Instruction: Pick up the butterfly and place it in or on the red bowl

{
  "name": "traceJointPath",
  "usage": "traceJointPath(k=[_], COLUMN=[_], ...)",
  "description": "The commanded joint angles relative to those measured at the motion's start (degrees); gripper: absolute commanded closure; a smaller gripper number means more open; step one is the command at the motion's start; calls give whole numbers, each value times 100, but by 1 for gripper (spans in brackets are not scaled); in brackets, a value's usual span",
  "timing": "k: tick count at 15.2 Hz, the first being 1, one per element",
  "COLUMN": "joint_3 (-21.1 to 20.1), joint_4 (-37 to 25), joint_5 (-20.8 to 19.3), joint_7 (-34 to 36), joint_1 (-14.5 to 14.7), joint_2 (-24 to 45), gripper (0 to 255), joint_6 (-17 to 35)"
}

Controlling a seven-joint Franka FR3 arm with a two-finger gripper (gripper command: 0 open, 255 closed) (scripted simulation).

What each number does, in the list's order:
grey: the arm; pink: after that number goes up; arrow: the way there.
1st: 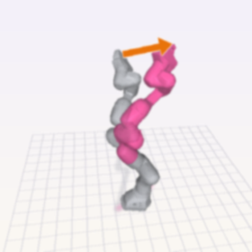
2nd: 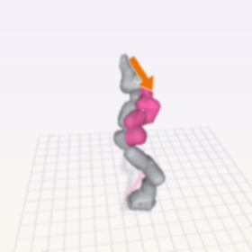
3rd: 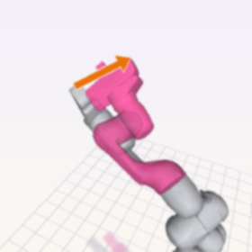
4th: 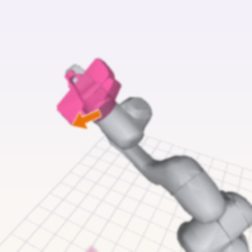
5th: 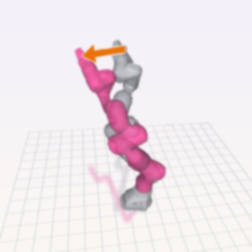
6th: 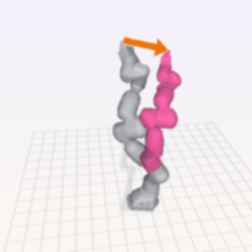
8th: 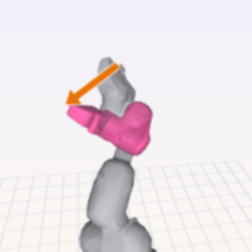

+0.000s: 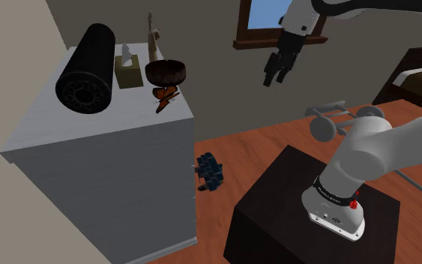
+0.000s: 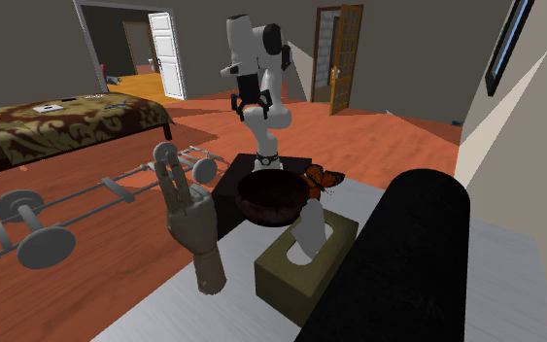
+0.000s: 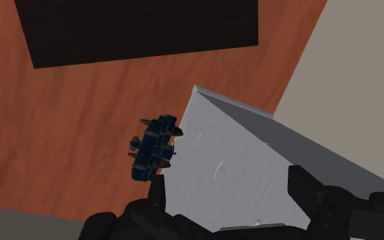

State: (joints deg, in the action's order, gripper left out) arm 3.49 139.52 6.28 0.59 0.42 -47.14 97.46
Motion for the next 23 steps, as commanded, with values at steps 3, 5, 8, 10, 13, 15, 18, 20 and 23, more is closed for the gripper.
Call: traceJointPath(k=[3, 5, 8, 10, 13, 15, 18, 20, 23], joint_3=[-27, -50, -74, -80, -77, -65, -34, -7, 31], joint_4=[9, -8, -83, -168, -351, -510, -806, -1040, -1446], joint_5=[328, 659, 1162, 1505, 2037, 2405, 2980, 3379, 3997], joint_7=[201, 376, 591, 702, 816, 860, 881, 869, 821], joint_1=[67, 143, 274, 372, 529, 638, 802, 906, 1038], joint_2=[260, 537, 981, 1293, 1782, 2118, 2631, 2978, 3503], gripper=[0, 0, 0, 0, 0, 0, 0, 0, 0], joint_6=[334, 673, 1179, 1509, 1979, 2269, 2659, 2883, 3160])
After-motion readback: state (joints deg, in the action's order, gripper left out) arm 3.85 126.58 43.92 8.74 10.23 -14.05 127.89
